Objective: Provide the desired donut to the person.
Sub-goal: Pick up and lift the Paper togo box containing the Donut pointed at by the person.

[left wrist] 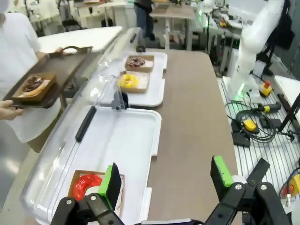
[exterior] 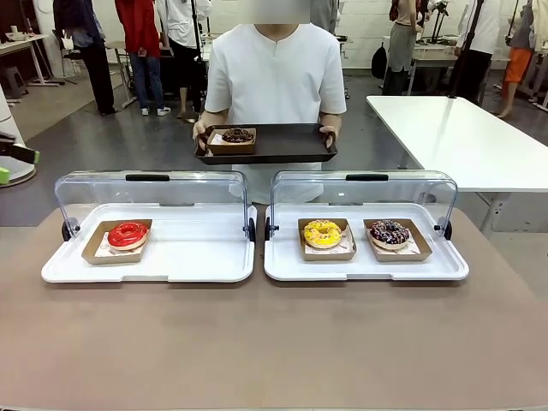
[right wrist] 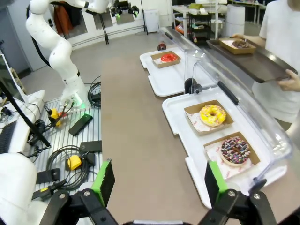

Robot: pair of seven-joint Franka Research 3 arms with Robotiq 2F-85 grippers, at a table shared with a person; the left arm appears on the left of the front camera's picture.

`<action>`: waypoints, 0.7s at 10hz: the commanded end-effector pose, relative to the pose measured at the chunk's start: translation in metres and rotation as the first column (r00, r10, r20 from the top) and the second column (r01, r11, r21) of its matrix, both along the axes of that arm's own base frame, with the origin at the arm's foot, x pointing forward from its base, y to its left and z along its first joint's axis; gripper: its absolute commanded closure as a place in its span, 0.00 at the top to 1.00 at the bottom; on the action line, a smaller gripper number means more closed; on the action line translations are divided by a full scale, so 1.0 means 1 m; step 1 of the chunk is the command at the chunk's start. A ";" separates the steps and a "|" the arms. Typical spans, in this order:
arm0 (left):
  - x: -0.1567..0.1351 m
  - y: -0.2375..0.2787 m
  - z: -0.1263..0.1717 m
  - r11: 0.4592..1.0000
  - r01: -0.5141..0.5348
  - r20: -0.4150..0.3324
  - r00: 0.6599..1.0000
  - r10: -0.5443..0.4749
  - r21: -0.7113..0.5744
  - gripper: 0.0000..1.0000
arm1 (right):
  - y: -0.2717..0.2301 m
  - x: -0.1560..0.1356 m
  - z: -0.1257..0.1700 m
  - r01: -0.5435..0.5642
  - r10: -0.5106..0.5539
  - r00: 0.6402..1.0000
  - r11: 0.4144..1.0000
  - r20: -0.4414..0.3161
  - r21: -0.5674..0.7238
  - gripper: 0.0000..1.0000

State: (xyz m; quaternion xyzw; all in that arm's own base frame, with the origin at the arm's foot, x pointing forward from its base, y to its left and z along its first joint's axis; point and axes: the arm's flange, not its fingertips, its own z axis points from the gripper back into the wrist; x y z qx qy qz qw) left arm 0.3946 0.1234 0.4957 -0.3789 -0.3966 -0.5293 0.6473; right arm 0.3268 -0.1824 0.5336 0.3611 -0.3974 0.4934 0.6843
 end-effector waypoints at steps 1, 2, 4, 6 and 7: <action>-0.006 0.016 -0.015 0.997 -0.076 0.048 0.996 0.076 -0.007 1.00 | 0.000 0.000 0.000 -0.009 0.009 1.000 1.000 0.009 0.014 1.00; -0.003 0.023 -0.010 0.995 -0.098 0.050 0.994 0.097 0.017 1.00 | 0.000 0.000 0.000 -0.009 0.009 1.000 1.000 0.009 0.014 1.00; -0.016 0.034 -0.009 0.986 -0.158 0.053 0.986 0.156 0.043 1.00 | 0.000 0.000 0.000 -0.009 0.009 1.000 1.000 0.009 0.014 1.00; -0.014 0.036 -0.004 0.982 -0.175 0.057 0.984 0.171 0.071 1.00 | 0.000 0.000 0.000 -0.009 0.009 1.000 1.000 0.009 0.014 1.00; -0.017 0.035 -0.003 0.979 -0.185 0.054 0.982 0.180 0.088 1.00 | 0.000 0.000 0.000 -0.009 0.009 1.000 1.000 0.009 0.014 1.00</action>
